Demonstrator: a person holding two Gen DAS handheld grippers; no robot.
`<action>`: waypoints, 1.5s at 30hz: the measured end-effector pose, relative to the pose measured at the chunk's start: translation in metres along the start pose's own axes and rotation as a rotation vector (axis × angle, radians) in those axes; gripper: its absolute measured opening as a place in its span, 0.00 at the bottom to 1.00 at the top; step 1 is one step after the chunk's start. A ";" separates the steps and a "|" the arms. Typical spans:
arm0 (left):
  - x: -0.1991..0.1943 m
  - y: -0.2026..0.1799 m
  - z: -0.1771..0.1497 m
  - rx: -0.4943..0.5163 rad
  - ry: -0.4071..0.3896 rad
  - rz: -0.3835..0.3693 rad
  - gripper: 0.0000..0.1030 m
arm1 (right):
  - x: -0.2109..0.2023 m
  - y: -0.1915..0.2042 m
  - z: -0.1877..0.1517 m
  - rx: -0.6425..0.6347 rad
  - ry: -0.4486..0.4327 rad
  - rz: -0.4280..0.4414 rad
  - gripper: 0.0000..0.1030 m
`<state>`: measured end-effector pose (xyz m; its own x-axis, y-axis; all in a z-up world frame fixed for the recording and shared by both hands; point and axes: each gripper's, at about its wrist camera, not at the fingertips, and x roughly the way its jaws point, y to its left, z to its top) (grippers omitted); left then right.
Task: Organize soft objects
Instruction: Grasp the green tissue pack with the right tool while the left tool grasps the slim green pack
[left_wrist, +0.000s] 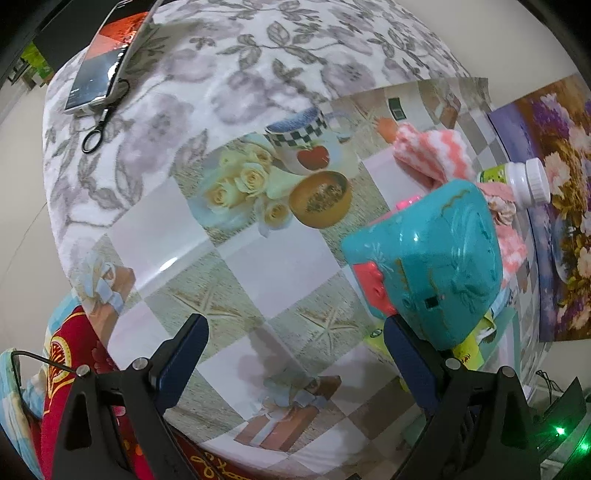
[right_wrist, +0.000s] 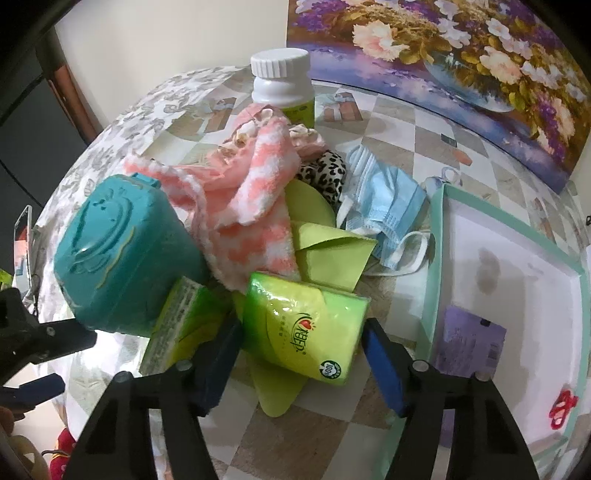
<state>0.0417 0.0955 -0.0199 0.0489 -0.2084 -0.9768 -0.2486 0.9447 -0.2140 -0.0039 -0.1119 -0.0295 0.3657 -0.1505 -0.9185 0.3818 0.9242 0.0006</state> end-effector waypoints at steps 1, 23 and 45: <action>0.000 -0.001 -0.001 0.004 0.001 -0.003 0.93 | 0.000 -0.002 0.000 0.008 0.002 0.008 0.67; 0.004 -0.029 -0.015 0.113 0.023 -0.026 0.93 | -0.029 -0.041 -0.013 0.165 0.050 0.095 0.67; 0.021 -0.111 -0.050 0.406 -0.104 0.065 0.74 | -0.094 -0.077 -0.030 0.264 -0.065 0.084 0.67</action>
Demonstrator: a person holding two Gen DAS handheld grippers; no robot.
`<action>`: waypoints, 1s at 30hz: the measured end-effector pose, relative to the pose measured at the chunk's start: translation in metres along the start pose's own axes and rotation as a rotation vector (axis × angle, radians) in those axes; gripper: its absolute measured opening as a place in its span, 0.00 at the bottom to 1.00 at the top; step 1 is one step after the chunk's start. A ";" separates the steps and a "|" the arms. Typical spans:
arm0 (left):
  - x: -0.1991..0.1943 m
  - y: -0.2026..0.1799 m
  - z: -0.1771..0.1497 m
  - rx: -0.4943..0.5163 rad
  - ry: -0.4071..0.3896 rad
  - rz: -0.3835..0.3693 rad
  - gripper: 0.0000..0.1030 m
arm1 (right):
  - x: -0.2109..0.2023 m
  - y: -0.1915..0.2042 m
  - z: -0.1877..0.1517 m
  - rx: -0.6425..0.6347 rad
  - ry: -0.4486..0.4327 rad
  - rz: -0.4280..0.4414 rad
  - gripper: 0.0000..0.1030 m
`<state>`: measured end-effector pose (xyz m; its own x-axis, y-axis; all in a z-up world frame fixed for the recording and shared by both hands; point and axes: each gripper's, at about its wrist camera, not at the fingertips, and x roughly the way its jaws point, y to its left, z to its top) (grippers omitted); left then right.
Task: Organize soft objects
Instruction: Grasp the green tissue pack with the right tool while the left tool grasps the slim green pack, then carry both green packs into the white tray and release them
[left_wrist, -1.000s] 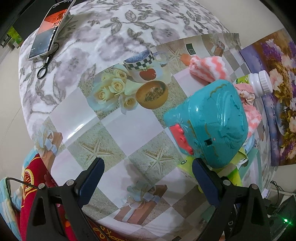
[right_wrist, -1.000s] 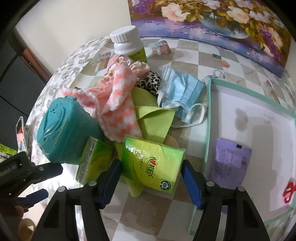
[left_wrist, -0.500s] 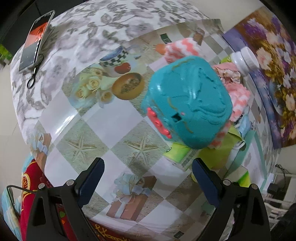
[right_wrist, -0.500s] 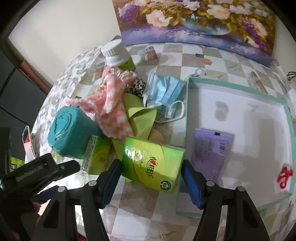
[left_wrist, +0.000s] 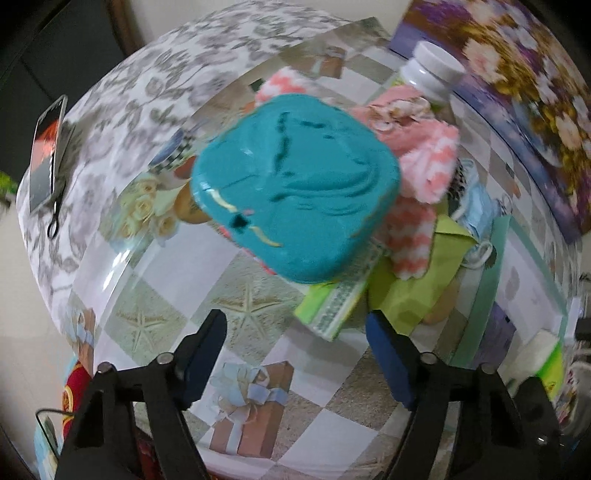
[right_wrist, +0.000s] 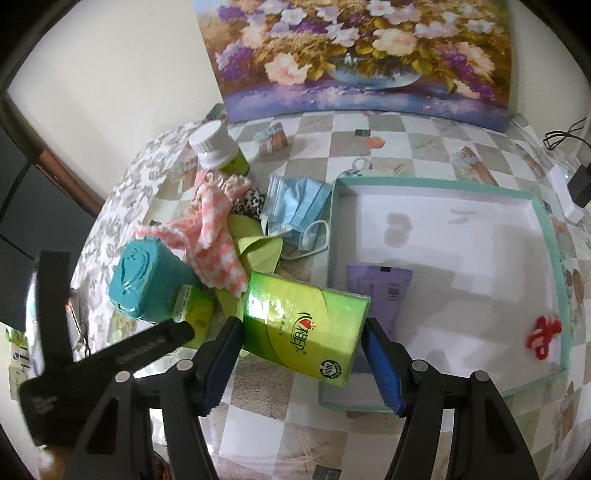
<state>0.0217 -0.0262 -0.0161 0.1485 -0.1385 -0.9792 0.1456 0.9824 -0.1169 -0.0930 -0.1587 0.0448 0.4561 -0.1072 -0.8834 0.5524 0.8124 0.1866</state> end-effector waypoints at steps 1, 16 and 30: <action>0.001 -0.003 0.001 0.011 -0.007 0.004 0.71 | -0.002 -0.002 0.000 0.004 -0.005 0.003 0.67; 0.015 -0.037 -0.003 0.120 -0.060 0.029 0.32 | -0.019 -0.009 0.003 0.017 -0.053 0.012 0.67; 0.028 -0.051 -0.003 0.160 -0.054 0.048 0.28 | -0.027 -0.018 0.008 0.040 -0.081 0.024 0.67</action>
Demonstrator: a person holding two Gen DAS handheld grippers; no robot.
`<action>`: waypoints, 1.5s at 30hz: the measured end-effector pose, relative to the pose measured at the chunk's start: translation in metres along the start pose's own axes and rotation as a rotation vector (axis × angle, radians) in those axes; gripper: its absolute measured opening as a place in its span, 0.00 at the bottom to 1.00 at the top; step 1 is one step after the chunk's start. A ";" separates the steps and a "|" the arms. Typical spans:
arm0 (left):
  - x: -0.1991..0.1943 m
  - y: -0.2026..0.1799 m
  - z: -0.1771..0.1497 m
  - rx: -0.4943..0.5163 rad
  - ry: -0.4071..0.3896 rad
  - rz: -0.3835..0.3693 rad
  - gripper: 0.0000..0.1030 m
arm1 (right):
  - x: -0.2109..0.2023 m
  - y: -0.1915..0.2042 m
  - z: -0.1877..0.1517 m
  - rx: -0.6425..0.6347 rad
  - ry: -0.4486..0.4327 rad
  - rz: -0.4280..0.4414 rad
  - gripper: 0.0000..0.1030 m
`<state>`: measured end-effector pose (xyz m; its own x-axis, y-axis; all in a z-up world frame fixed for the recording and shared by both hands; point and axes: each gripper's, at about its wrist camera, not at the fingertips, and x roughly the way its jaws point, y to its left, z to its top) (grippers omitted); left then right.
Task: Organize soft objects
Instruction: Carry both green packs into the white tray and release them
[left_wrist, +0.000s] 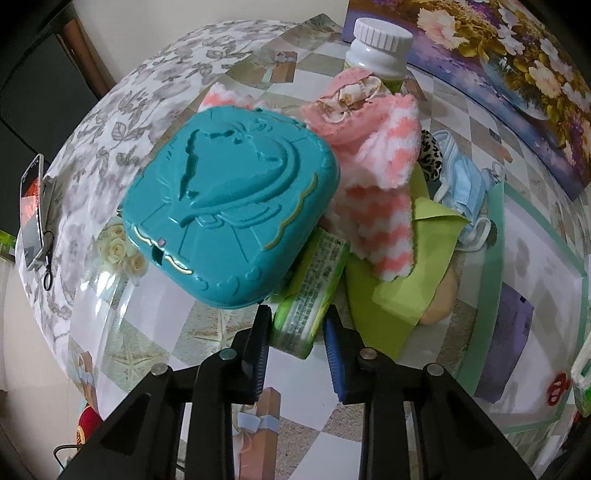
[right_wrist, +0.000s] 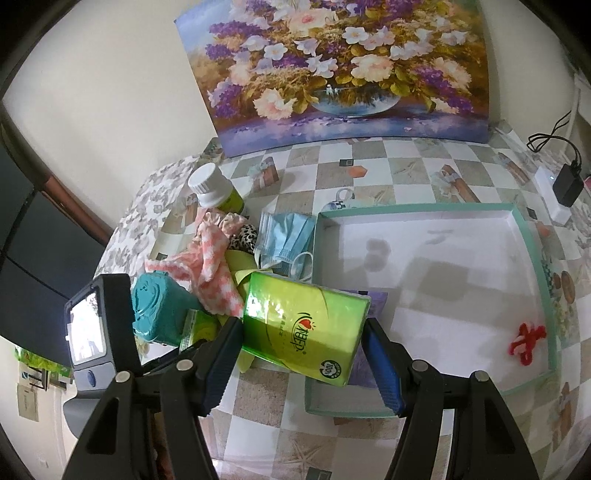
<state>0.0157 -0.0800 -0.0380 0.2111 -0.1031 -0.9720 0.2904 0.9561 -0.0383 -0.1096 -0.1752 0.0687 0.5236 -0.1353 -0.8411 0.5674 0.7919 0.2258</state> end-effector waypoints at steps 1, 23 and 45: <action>0.002 -0.001 0.001 -0.001 0.004 -0.002 0.28 | 0.000 0.000 0.000 -0.001 0.000 0.000 0.67; 0.020 0.015 0.007 0.010 0.031 -0.003 0.25 | 0.008 -0.008 0.001 0.015 0.033 -0.022 0.67; -0.069 -0.004 -0.017 0.150 -0.192 -0.142 0.25 | 0.009 -0.062 0.006 0.191 0.057 -0.113 0.67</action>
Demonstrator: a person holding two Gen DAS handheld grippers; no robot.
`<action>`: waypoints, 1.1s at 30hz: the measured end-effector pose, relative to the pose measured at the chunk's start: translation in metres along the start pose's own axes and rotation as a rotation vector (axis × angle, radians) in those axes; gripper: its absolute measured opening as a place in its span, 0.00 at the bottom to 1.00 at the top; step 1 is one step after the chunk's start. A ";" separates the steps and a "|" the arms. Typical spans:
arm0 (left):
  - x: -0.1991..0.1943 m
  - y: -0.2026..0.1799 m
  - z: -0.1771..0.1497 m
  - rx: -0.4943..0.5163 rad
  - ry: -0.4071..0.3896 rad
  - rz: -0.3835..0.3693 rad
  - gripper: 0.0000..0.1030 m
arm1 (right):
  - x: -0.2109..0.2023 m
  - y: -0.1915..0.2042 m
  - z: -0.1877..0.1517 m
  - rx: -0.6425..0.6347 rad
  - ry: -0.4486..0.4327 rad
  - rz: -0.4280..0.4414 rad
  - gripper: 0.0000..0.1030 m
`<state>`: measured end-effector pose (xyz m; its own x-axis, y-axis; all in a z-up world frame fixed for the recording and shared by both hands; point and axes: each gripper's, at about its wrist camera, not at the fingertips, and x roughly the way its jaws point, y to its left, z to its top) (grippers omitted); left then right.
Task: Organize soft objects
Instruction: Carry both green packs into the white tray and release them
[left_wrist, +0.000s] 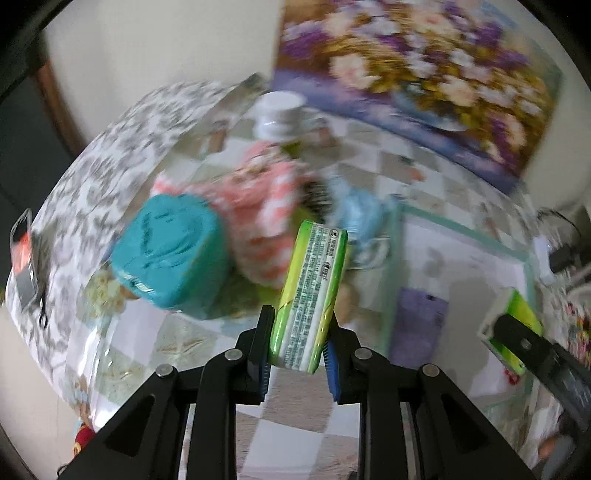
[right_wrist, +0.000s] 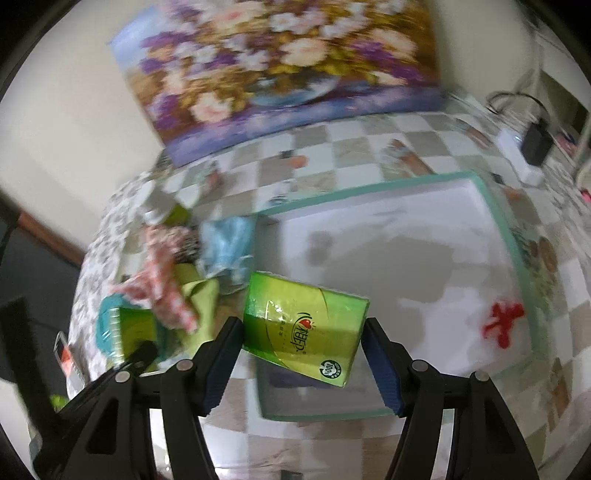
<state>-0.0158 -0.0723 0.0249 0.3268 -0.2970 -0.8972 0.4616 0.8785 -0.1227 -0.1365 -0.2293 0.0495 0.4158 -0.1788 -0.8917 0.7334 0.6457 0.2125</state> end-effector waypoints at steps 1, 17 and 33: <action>-0.001 -0.007 -0.001 0.025 -0.005 -0.008 0.25 | 0.002 -0.009 0.001 0.025 0.008 -0.016 0.67; 0.010 -0.121 -0.040 0.258 0.074 -0.093 0.25 | 0.015 -0.134 0.013 0.354 0.040 -0.080 0.67; 0.016 -0.140 -0.039 0.247 0.068 -0.126 0.57 | 0.009 -0.134 0.018 0.325 0.007 -0.100 0.79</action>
<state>-0.1071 -0.1857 0.0112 0.2021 -0.3653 -0.9087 0.6849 0.7160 -0.1355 -0.2217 -0.3305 0.0199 0.3301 -0.2239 -0.9170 0.9041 0.3543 0.2389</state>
